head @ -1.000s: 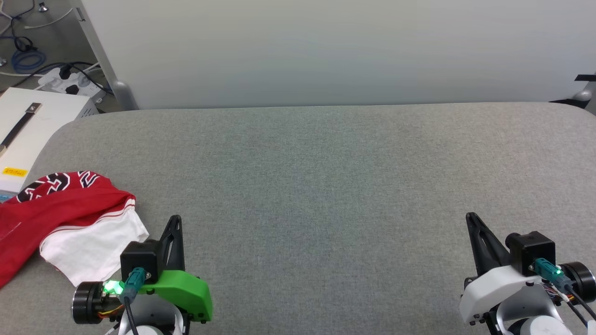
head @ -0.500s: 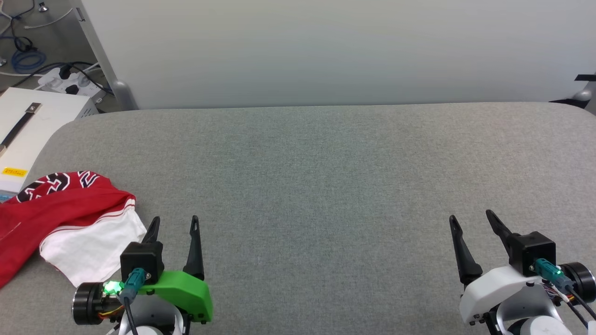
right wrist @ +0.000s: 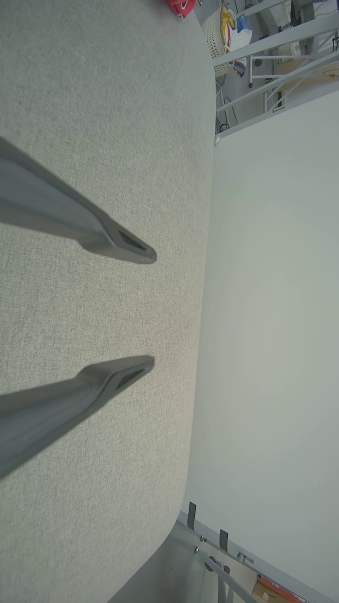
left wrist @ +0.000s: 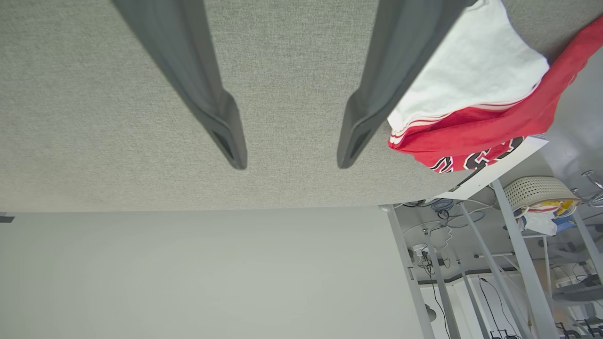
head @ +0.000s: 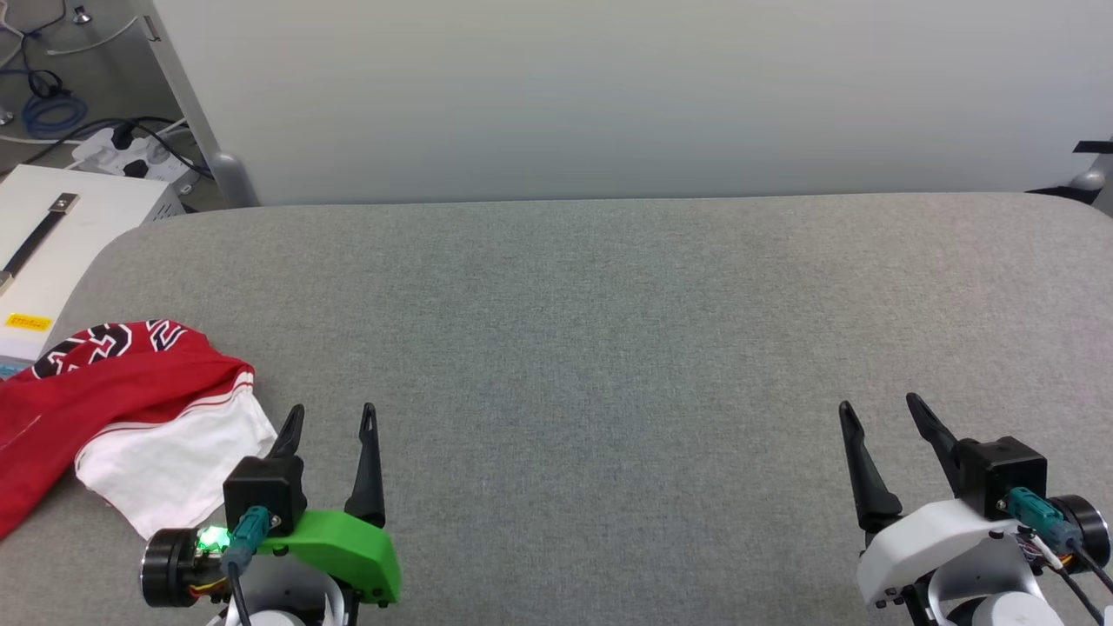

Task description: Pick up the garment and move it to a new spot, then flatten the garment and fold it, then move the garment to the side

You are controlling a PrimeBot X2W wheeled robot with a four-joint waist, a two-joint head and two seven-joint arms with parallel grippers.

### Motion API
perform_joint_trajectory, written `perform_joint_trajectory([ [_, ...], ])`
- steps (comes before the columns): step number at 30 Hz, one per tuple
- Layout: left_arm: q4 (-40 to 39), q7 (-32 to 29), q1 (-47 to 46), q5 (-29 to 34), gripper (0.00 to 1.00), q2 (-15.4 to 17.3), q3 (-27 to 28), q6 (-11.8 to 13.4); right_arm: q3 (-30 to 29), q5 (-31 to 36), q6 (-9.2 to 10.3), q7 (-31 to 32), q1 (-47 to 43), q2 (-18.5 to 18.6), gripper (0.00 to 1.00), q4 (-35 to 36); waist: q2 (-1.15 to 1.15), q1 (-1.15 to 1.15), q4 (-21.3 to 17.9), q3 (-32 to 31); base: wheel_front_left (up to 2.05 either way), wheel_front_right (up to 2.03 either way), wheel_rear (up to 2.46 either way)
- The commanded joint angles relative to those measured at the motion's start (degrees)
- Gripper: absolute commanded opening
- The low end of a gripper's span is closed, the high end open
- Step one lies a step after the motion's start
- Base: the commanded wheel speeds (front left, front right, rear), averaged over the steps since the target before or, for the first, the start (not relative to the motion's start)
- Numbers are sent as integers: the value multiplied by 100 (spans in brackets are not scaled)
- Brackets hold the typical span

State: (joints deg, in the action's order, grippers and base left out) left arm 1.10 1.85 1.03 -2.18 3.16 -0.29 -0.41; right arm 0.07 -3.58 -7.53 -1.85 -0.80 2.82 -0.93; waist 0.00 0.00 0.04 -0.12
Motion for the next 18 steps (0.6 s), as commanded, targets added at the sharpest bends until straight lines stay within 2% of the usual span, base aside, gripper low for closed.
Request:
perform_joint_trajectory([
  [1, 23, 59, -94, -71, 100, -5, -15, -45, 10, -103, 1, -61, 59, 1, 100, -23, 0, 0, 2, -4, 0, 0, 0],
  [18, 227, 309, -174, -336, 100, -9, -50, -156, -113, -433, 1, -276, 5, 2, 100, -13, 0, 0, -2, -44, 0, 0, 0],
])
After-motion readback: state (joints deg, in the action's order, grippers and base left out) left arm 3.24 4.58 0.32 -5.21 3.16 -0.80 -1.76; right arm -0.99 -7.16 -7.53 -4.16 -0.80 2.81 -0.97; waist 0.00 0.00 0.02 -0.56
